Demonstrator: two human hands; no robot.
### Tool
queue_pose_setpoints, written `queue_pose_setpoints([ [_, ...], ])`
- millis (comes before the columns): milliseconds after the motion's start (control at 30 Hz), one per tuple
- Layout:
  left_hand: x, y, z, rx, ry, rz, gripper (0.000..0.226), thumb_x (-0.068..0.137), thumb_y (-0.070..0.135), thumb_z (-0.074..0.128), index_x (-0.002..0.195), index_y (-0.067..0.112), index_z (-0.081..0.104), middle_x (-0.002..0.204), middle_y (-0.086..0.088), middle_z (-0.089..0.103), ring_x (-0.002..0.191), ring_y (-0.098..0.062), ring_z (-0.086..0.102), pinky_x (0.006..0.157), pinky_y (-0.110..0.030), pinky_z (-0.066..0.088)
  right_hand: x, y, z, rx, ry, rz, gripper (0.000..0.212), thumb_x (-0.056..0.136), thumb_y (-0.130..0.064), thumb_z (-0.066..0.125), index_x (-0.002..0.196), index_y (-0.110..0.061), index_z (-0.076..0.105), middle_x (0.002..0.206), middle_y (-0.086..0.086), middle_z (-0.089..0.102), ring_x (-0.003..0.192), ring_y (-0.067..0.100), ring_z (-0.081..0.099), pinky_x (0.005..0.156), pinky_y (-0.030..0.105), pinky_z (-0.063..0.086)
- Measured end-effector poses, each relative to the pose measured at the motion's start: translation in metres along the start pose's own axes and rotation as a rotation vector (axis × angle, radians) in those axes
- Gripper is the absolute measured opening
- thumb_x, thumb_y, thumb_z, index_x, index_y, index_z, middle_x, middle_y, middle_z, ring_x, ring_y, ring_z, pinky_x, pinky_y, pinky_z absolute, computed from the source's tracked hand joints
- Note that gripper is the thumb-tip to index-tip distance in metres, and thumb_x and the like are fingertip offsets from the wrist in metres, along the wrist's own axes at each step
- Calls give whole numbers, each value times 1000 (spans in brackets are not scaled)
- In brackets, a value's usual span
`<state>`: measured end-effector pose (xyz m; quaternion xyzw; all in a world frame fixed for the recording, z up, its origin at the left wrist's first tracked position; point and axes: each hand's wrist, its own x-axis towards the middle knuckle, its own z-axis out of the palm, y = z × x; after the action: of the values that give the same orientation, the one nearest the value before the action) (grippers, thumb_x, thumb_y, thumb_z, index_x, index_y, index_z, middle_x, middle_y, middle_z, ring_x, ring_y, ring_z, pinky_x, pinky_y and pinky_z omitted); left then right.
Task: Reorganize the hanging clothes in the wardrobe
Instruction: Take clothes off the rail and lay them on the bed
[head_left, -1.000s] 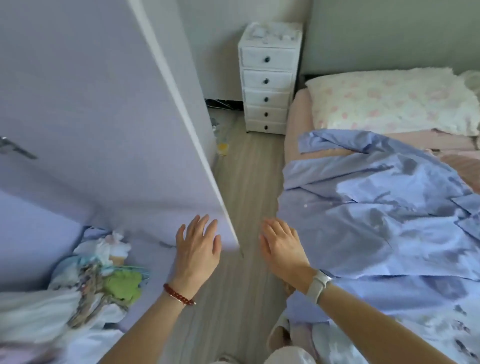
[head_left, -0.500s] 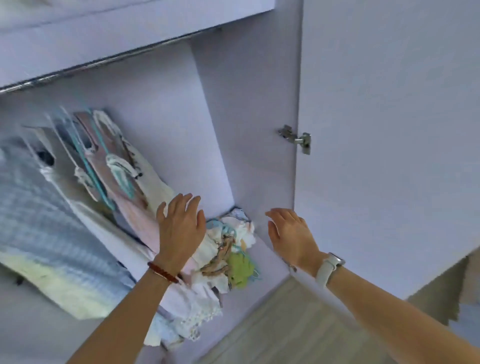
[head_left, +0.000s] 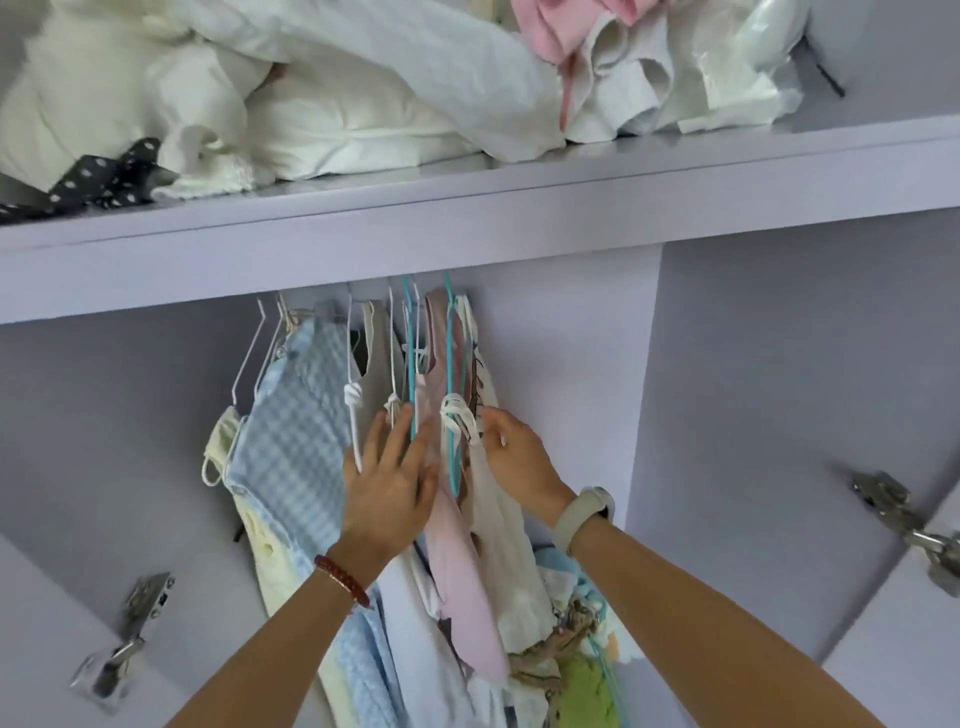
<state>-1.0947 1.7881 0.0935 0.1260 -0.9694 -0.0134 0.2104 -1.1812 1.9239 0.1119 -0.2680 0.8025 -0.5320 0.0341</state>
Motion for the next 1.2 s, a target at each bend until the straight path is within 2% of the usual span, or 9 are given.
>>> queue_pose_setpoints([
  [100, -2, 2, -2, -63, -19, 11, 52, 96, 36, 29, 146, 23, 20, 154, 0, 12, 142, -26, 13, 103, -57, 26, 31, -14, 12, 110, -126, -7, 30, 97, -16, 36, 124, -8, 47, 121, 9, 56, 110, 21, 52, 97, 34, 40],
  [200, -4, 1, -3, -78, -16, -4, 51, 98, 30, 31, 144, 25, 11, 153, 4, 10, 142, -25, 13, 103, -57, 29, 52, -22, 21, 216, -168, 113, 25, 96, -14, 37, 113, -2, 50, 106, 15, 58, 95, 26, 55, 89, 35, 43],
  [400, -3, 6, -4, 18, 97, 5, 52, 89, 29, 30, 133, 7, 47, 138, -11, 48, 125, -38, 44, 96, -68, 29, 62, -11, 7, 65, 184, 147, 23, 92, -5, 35, 100, 4, 54, 100, 21, 60, 92, 33, 56, 81, 37, 46],
  [500, 0, 15, 3, 84, 129, 2, 50, 87, 28, 33, 129, 9, 53, 135, -9, 51, 127, -39, 42, 98, -71, 16, 59, -4, -17, 31, 288, 74, 26, 92, -5, 33, 100, 6, 56, 99, 20, 62, 89, 34, 57, 79, 38, 48],
  [633, 9, 37, 5, 49, 148, -6, 50, 83, 28, 38, 124, 6, 56, 138, -14, 47, 133, -39, 32, 100, -67, 5, 40, 11, -48, 68, 404, 2, 25, 95, -9, 37, 97, 3, 59, 67, 5, 55, 55, 11, 47, 58, 26, 41],
  [733, 23, 58, 0, -45, 191, 94, 51, 80, 25, 42, 125, 5, 54, 140, -16, 44, 135, -38, 29, 103, -63, 3, 0, 33, -70, -15, 420, 7, 19, 94, -13, 44, 91, -6, 62, 50, -9, 43, 40, 5, 42, 43, 13, 30],
  [900, 38, 104, 9, -357, 148, 295, 57, 89, 25, 42, 140, 2, 33, 149, -18, 27, 140, -33, 12, 109, -57, 9, -109, 72, -114, -280, 497, 104, 14, 91, -16, 53, 92, -9, 64, 52, 6, 48, 44, 16, 36, 50, 31, 35],
  [1000, 28, 141, 23, -408, 33, 406, 61, 91, 29, 39, 144, 2, 23, 152, -16, 19, 142, -35, 9, 110, -57, 8, -192, 76, -132, -469, 569, 189, 14, 91, -15, 52, 91, -9, 64, 44, -6, 40, 41, 12, 33, 48, 25, 31],
  [1200, -39, 226, 45, -639, -102, 687, 53, 89, 31, 34, 131, 0, 44, 139, -18, 43, 135, -36, 30, 107, -61, 9, -336, 53, -139, -759, 671, 367, 21, 87, -17, 49, 89, -3, 65, 43, 8, 51, 40, 30, 48, 45, 28, 41],
])
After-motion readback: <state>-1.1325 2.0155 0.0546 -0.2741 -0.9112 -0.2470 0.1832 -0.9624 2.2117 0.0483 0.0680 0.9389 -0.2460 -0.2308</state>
